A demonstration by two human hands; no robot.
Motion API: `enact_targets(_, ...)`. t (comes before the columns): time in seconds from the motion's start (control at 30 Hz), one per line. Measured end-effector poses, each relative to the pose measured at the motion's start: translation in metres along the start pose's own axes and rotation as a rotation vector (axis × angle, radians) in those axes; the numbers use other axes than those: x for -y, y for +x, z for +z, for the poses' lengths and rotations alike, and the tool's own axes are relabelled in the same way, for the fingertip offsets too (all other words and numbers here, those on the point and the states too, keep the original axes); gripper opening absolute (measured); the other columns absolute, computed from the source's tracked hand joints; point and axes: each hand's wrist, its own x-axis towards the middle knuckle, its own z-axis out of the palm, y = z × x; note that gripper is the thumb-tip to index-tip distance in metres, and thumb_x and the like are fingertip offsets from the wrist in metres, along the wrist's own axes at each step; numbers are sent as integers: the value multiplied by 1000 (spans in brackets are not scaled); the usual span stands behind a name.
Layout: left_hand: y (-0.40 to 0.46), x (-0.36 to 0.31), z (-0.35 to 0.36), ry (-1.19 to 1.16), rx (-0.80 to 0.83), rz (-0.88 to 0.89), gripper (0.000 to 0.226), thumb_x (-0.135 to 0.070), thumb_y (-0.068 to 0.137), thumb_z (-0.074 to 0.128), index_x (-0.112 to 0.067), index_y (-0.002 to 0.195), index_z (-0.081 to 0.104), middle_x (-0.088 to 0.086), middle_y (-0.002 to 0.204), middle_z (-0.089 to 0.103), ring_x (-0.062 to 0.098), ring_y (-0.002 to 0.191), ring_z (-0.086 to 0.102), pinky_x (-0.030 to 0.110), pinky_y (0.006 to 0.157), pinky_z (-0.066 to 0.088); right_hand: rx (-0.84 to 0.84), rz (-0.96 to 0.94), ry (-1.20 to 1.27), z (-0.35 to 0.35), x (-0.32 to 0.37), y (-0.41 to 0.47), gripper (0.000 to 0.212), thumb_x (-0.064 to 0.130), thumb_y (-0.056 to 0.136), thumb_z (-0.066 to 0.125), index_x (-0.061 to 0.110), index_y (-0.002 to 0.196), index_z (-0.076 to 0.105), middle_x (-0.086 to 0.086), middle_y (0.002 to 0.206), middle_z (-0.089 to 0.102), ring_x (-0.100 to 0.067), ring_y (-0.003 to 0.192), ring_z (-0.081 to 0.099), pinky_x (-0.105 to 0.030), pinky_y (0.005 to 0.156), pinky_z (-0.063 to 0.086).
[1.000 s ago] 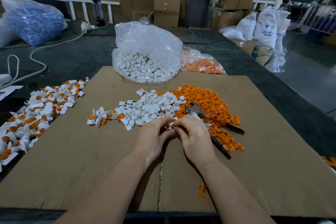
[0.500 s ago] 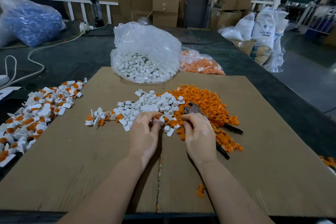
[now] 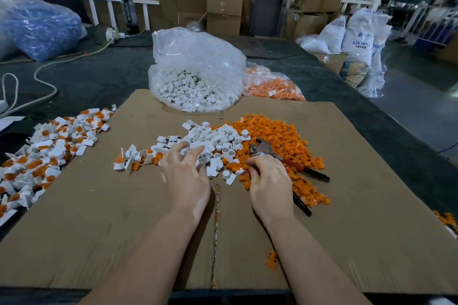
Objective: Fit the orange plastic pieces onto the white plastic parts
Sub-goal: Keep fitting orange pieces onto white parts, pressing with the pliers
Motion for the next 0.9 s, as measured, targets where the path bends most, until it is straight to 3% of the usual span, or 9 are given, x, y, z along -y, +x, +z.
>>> enact_targets(0.07, -2, -1, -1, -30, 20, 86, 26, -11, 87, 60, -21, 109, 67, -8, 109, 46, 13, 112, 28, 20, 94, 21, -19, -11, -12, -1, 1, 0, 16, -9, 77, 64, 3, 85, 70, -9, 82, 68, -27, 83, 62, -33, 75, 48)
enact_targets(0.13, -4, -3, -1, -49, 75, 160, 22, -10, 86, 61, -20, 103, 70, -11, 97, 44, 10, 101, 31, 19, 87, 25, -33, -19, -43, -2, 2, -1, 16, -8, 73, 65, 5, 80, 70, -7, 78, 67, -27, 78, 62, -38, 71, 51)
enact_targets(0.27, -6, -5, -1, 0, 153, 285, 17, -14, 83, 64, -20, 97, 71, -12, 89, 47, 11, 94, 38, 17, 76, 23, 36, -15, -135, 0, 3, -4, 8, 4, 71, 68, 10, 76, 68, -2, 76, 65, -25, 76, 59, -35, 68, 43)
enact_targets(0.4, -6, -6, 0, 9, 177, 327, 13, -18, 82, 68, -21, 94, 72, -15, 82, 45, 8, 89, 37, 11, 69, 19, 141, -8, -267, 3, -1, -4, 7, 15, 82, 62, 15, 84, 68, -1, 85, 63, -23, 85, 55, -35, 72, 37)
enact_targets(0.63, -3, -1, 6, 67, 255, 286, 22, -30, 85, 65, -26, 106, 68, -16, 90, 43, 3, 91, 28, 12, 71, 18, 204, 16, -293, 6, -7, -1, 14, 24, 93, 52, 20, 97, 65, 4, 97, 61, -18, 95, 51, -30, 78, 30)
enact_targets(0.8, -1, 0, 7, 67, 262, 270, 19, -27, 86, 63, -23, 104, 68, -11, 95, 50, 9, 98, 37, 13, 71, 20, 108, 12, -185, 4, -1, -1, 5, 9, 80, 69, 9, 83, 64, -6, 85, 63, -26, 83, 56, -38, 73, 41)
enact_targets(0.9, -1, -1, 7, 40, 248, 261, 17, -25, 89, 60, -20, 104, 66, -5, 103, 59, 7, 95, 37, 15, 70, 22, 66, 4, -134, 4, 1, -1, 7, 7, 80, 69, 8, 82, 62, -6, 80, 64, -27, 78, 57, -39, 70, 41)
